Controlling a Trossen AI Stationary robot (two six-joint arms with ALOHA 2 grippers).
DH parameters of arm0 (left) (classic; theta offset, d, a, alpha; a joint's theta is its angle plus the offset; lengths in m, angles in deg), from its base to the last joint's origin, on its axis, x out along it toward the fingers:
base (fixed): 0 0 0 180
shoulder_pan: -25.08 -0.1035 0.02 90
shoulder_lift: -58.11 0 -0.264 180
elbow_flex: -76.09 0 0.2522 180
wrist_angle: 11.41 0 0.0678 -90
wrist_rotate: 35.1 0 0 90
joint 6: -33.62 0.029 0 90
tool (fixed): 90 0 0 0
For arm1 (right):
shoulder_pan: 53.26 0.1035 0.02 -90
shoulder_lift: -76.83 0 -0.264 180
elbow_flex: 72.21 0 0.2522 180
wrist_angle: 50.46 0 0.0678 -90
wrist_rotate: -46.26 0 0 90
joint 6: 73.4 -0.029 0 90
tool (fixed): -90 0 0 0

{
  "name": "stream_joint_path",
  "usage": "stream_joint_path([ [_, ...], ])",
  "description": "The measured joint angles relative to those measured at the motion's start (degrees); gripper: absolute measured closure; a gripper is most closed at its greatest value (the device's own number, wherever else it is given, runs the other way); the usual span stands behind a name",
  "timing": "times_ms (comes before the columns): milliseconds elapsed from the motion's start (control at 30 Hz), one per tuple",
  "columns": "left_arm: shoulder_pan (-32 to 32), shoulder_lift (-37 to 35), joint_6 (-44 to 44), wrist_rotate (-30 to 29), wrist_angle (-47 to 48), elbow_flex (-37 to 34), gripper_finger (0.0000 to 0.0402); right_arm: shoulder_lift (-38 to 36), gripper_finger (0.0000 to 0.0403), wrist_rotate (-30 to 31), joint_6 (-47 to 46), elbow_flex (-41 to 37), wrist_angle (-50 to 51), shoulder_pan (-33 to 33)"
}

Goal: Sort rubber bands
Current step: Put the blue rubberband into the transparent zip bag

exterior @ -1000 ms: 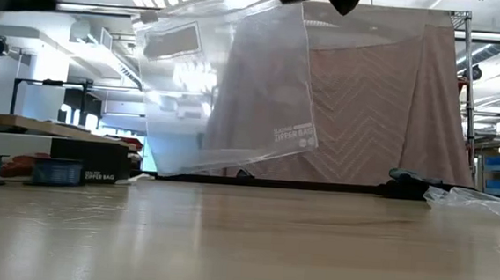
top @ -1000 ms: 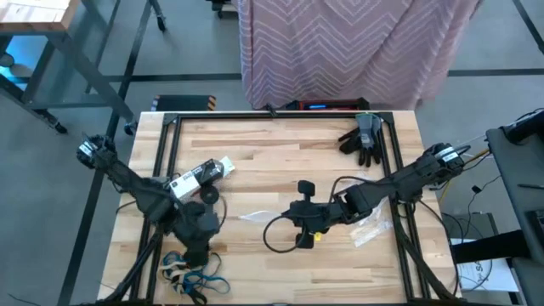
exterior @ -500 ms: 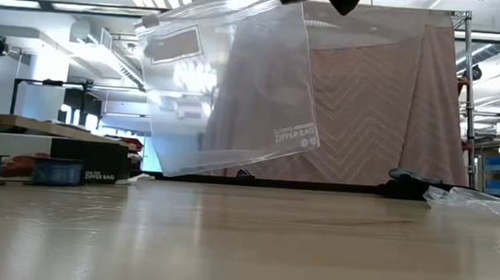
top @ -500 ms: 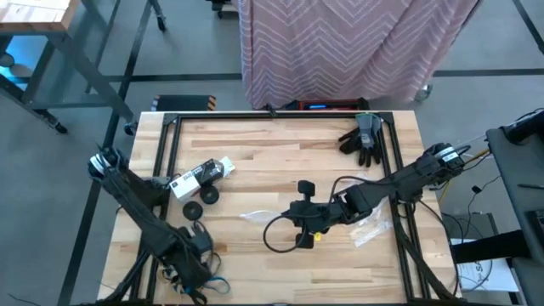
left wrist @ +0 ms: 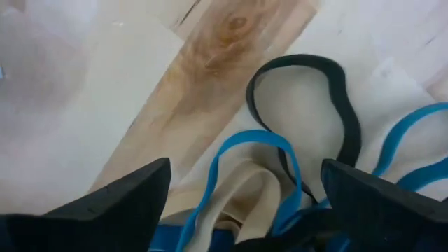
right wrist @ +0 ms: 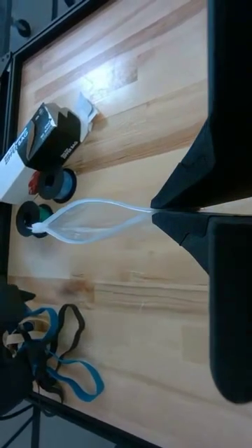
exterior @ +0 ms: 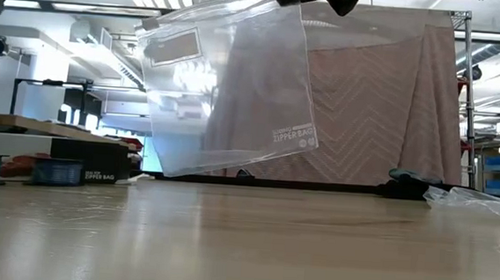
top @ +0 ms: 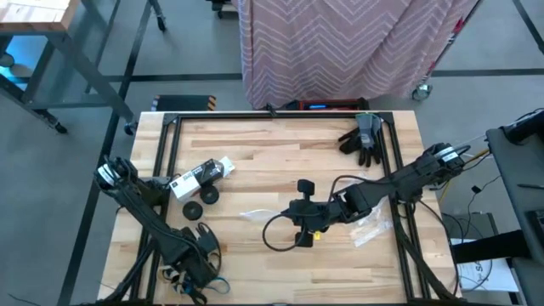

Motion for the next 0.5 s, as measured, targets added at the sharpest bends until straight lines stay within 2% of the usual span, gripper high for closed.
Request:
stream_joint_path([
  [200,-0.26,0.04,-0.26,0.59,-0.83,-1.55,0.0088,0.0,0.0403,-0.1,-0.46,0.0,-0.2,0.0],
  [500,-0.35,0.04,-0.15,3.26,-7.89,-4.99,0.0147,0.02,0.0403,-0.19,-0.44,0.0,-0.19,0.0],
])
